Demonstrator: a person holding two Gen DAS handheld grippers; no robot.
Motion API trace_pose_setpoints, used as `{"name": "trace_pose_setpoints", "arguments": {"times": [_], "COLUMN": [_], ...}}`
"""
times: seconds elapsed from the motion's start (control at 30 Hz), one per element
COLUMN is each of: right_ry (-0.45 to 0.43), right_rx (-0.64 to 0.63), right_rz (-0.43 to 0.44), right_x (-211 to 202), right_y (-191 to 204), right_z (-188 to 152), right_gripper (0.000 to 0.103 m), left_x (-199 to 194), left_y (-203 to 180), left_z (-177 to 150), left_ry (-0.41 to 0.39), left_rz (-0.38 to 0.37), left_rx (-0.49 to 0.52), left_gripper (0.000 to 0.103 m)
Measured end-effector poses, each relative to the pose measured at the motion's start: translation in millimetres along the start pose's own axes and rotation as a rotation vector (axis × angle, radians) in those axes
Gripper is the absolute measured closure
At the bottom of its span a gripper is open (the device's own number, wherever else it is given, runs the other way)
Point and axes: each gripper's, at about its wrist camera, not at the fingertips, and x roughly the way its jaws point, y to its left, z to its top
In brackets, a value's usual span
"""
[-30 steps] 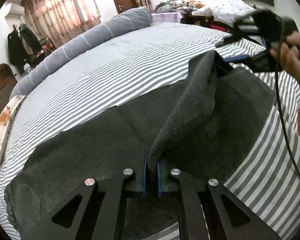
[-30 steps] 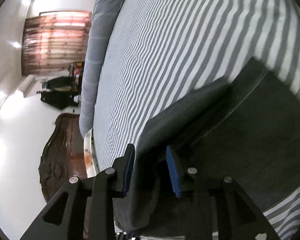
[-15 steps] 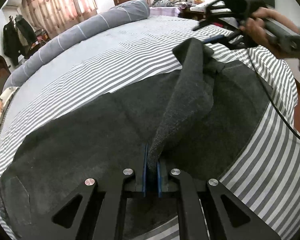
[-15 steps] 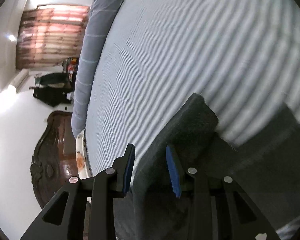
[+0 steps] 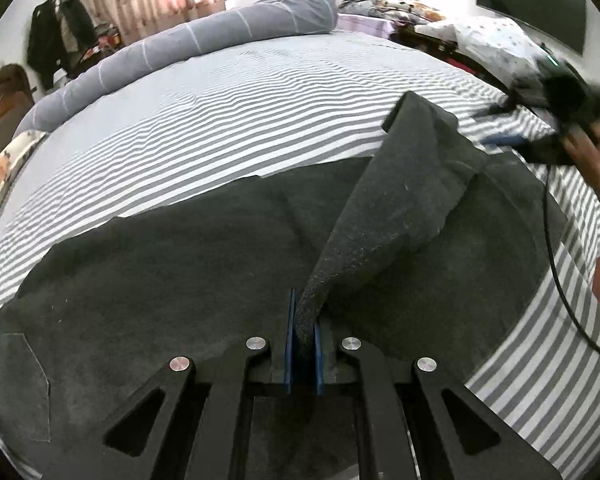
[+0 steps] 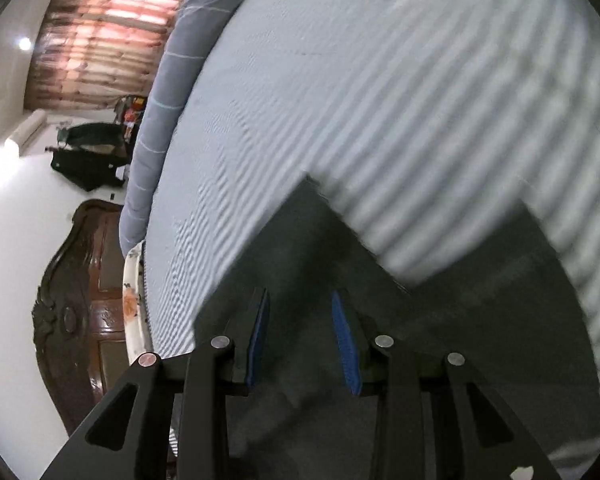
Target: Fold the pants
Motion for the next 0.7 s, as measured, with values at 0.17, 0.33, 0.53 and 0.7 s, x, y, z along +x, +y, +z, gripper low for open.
{"name": "trace_pose_setpoints", "arguments": {"times": [0.17,0.33,0.53,0.7], "right_ry": [0.031,0.032,-0.003,-0.039], "right_rx": [0.086,0.088,0.103,0.118], "right_rz": [0.058,0.072,0.104,0.114], "right_x": [-1,13,24,27], "right_y": [-28,-27,-27,-29], "right_z": [-26,-33,-20,-2], "right_gripper": [0.071,0.071,0.071,0.089], "left_x": [0,-1,0,1], "left_y": [11,16,17,16], "left_z": [4,7,7,5], "left_ry": [-0.006,-0.008,-0.001,0.009], "left_rz": [0.012,0.021,0.024,0.025], "left_rx": [-0.019,-0.035,-0.041,-0.042], "left_gripper": [0.095,0.095,0.095,0.095]}}
